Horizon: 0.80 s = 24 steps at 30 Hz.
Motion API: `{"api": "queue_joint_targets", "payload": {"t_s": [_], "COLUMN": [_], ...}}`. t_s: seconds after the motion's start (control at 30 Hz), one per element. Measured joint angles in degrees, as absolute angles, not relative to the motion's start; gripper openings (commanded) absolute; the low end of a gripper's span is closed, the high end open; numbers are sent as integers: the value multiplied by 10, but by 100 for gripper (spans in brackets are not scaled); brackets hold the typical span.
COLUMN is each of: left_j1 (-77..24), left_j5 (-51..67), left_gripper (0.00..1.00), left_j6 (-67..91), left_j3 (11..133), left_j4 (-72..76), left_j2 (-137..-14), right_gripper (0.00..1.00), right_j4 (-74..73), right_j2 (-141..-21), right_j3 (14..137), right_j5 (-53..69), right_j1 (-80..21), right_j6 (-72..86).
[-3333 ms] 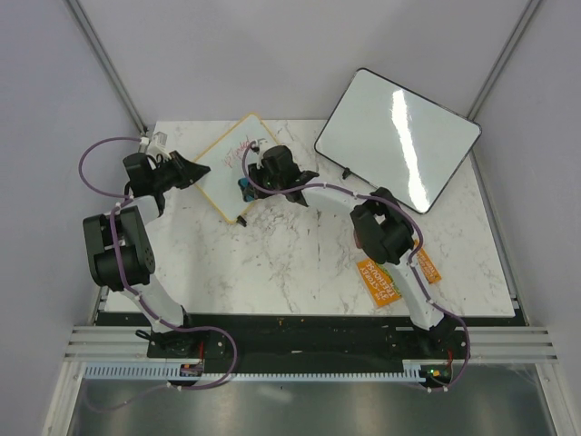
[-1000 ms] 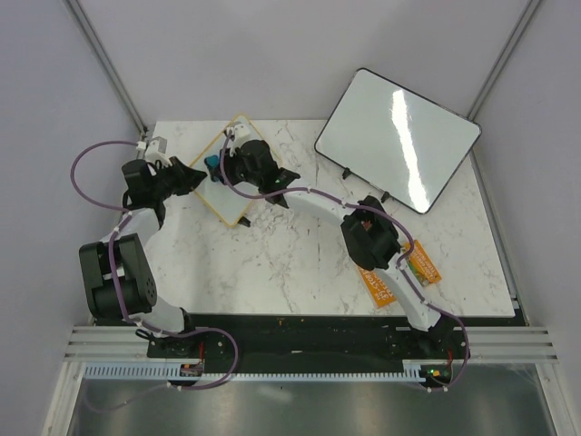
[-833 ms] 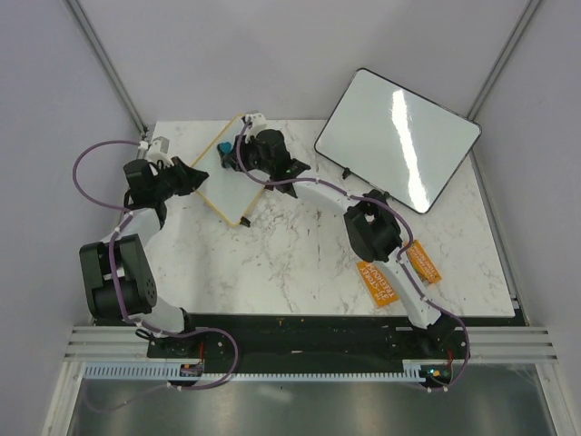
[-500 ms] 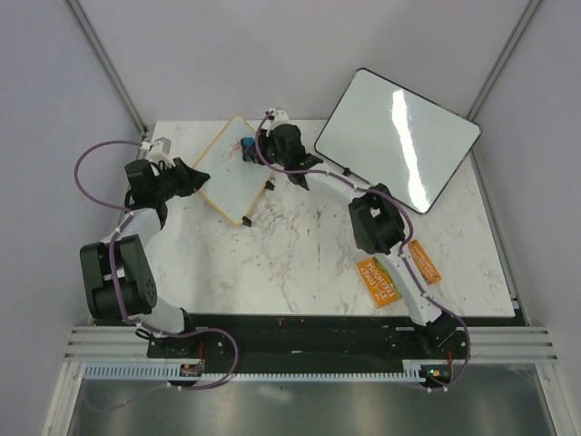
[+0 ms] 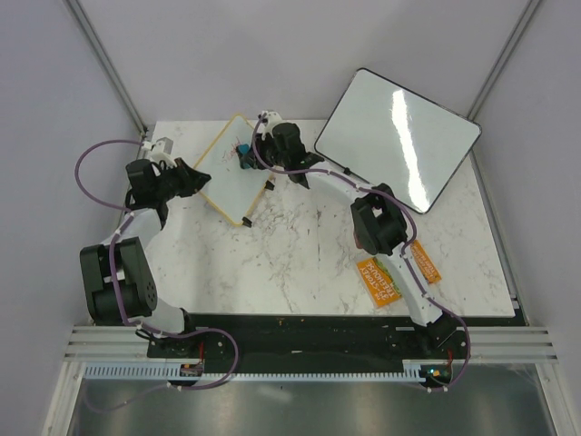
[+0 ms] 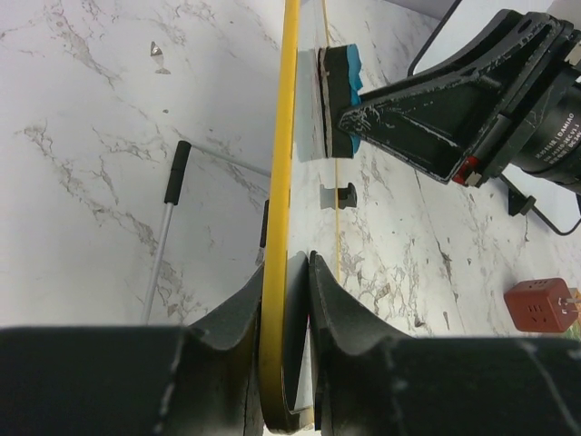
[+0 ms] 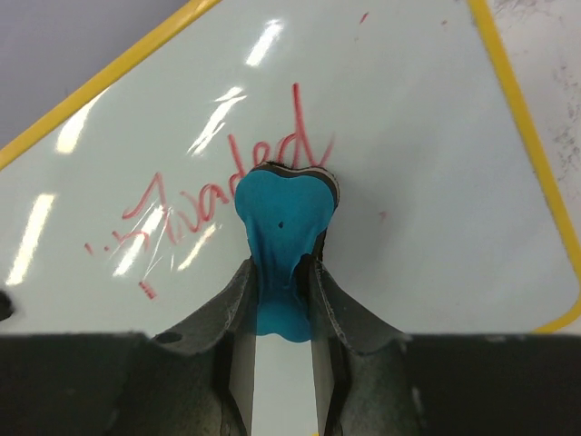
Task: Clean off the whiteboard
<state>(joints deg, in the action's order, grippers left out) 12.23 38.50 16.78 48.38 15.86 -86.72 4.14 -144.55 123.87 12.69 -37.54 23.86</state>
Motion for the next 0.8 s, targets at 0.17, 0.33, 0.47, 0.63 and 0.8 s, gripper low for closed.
{"api": "queue_joint_targets", "payload": {"t_s": [0.17, 0.33, 0.47, 0.63, 0.8], "left_j1": [117, 111, 105, 104, 102], "left_j5": [377, 369, 360, 355, 348], "left_gripper": [2, 2, 2, 2, 2], "left_j6": [162, 156, 150, 149, 149], "left_j3": [484, 484, 484, 484, 484], "left_j4": [155, 149, 146, 140, 142], "left_j2": [-865, -859, -854, -853, -853], "right_gripper": [0, 0, 0, 0, 0], "right_j4": [-5, -48, -64, -64, -59], "right_j2": [-1431, -1414, -1403, -1401, -1401], "right_j3": [1238, 1238, 1238, 1239, 1239], "right_j5": [156, 174, 173, 170, 149], "right_j1": [-390, -408, -426, -431, -434], "right_j6": [209, 180, 167, 171, 178]}}
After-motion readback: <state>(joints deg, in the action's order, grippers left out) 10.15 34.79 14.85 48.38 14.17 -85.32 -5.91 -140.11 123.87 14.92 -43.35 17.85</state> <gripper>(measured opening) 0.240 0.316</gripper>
